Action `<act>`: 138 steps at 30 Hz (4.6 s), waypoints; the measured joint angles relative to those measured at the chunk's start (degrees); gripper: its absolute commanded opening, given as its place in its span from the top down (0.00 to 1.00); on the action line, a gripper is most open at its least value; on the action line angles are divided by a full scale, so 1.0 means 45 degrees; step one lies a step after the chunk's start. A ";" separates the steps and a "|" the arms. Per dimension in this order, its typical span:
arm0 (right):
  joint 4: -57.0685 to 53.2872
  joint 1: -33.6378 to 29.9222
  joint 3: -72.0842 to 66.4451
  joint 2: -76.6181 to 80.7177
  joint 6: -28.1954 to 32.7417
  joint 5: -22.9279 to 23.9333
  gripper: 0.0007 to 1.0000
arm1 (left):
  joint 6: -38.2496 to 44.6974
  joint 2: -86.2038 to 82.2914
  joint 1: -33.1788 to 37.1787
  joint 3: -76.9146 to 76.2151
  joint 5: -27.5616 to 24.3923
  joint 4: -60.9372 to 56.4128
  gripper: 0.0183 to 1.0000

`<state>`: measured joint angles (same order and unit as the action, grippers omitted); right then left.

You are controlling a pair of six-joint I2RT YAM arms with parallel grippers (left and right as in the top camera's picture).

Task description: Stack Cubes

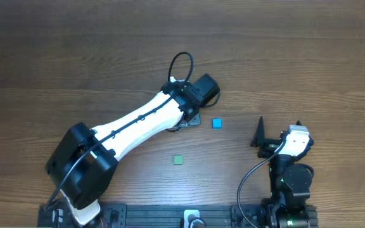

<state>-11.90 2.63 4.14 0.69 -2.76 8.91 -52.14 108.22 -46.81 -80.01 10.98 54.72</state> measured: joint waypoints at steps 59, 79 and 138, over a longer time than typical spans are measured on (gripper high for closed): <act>-0.0005 0.0000 0.0000 0.0000 0.0005 0.0000 0.01 | 0.0855 -0.2705 0.2555 0.0461 0.1647 -0.4993 0.00; 0.0000 0.0000 0.0000 0.0000 0.0000 0.0000 0.01 | 0.3512 -1.2706 0.7757 0.7155 0.1035 -0.8937 0.01; 0.0000 0.0000 0.0000 0.0000 -0.0005 0.0000 0.01 | 0.6688 -2.3863 1.2065 1.7651 -0.3162 -1.1273 0.00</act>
<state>-11.90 2.63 4.14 0.69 -2.79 8.91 -22.04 0.84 7.49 -0.58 -3.25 3.99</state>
